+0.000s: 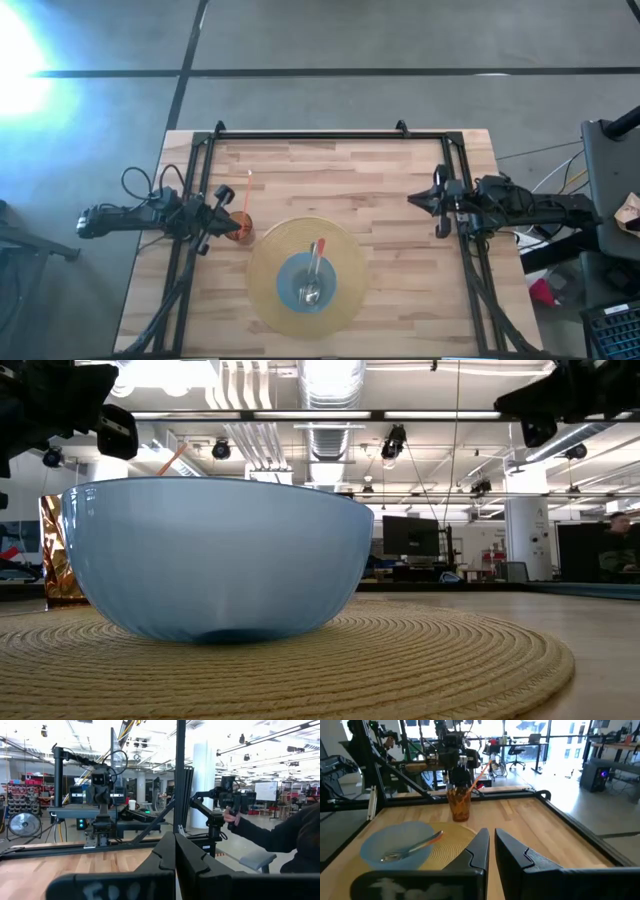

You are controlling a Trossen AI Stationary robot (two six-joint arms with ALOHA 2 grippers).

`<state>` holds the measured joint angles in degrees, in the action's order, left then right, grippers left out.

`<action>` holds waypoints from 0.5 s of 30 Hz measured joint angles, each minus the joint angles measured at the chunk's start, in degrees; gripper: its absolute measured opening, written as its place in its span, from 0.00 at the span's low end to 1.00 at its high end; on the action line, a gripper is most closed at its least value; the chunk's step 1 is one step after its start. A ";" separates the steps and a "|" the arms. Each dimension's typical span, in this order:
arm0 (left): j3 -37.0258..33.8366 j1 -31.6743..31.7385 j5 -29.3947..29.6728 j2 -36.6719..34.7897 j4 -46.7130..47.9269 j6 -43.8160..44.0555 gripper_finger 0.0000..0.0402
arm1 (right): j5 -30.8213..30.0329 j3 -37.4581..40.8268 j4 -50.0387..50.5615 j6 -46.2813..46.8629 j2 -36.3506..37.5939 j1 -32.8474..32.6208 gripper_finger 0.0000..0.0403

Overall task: Pick & Place Utensil
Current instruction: Return to Home Position

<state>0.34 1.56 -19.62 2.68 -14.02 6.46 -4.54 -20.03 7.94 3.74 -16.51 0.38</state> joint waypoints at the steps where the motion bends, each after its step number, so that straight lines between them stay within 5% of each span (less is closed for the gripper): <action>1: 0.00 0.00 0.00 0.00 0.00 0.00 0.00 | 0.02 0.78 -0.04 0.41 0.68 0.00 0.07; 15: 0.00 0.00 0.00 0.00 -0.01 0.00 0.00 | 0.04 11.10 -2.91 6.19 7.95 0.00 0.07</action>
<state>0.34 1.56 -19.62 2.68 -14.03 6.46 -4.49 -8.94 5.04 9.93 -8.56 0.38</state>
